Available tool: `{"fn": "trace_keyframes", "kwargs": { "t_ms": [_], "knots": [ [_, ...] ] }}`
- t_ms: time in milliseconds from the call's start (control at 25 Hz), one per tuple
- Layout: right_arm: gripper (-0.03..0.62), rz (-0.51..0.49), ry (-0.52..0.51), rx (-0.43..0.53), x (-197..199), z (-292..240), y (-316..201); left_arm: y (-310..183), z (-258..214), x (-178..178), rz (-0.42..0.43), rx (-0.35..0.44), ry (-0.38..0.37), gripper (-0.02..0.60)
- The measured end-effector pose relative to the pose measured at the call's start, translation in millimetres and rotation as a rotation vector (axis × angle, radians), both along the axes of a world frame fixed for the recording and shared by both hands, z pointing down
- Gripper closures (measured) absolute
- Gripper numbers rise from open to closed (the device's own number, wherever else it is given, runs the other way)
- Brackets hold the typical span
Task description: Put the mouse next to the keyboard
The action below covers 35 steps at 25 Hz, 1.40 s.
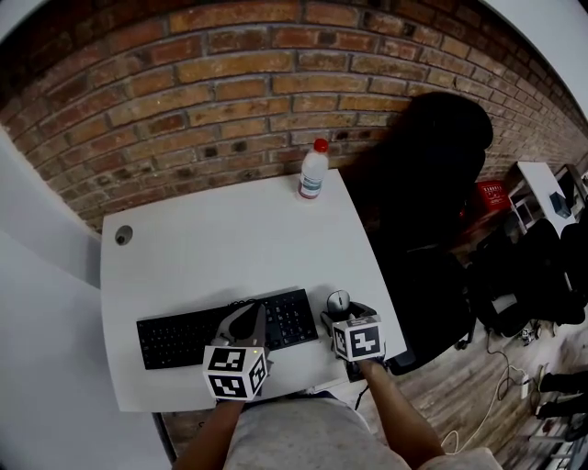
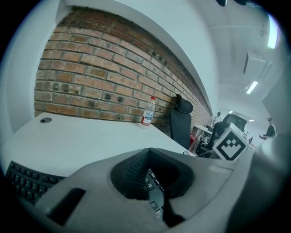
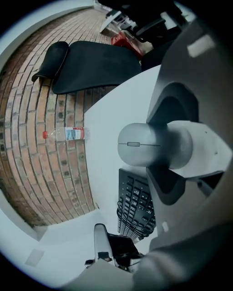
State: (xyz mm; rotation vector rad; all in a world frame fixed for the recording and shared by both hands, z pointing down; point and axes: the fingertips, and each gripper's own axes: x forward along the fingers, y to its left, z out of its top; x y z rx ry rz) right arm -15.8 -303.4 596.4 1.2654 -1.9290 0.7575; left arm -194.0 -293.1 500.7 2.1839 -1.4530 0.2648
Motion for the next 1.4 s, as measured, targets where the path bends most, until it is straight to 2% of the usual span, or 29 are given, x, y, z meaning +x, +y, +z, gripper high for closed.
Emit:
{"fn": "trace_keyframes", "kwargs": {
  "t_ms": [280,920,1160,1400],
  "knots": [
    [0.295,0.033,0.026,-0.036,-1.4,8.9,-7.7,-9.0,0.5,-7.6,0.018,0.000,-0.005,0.584],
    [0.287,0.051,0.011,-0.015,-6.6,10.5,-17.4,-15.8,0.4,-14.8,0.010,-0.005,-0.016,0.584],
    [0.300,0.022,-0.042,0.035,-9.9,-9.0,-19.2,-12.0,-5.0,-10.7,-0.010,0.010,-0.020,0.584],
    [0.376,-0.055,-0.113,0.143,-27.0,-46.3,-20.5,-4.2,-15.2,-14.6,-0.053,0.034,-0.021,0.584]
  ]
}}
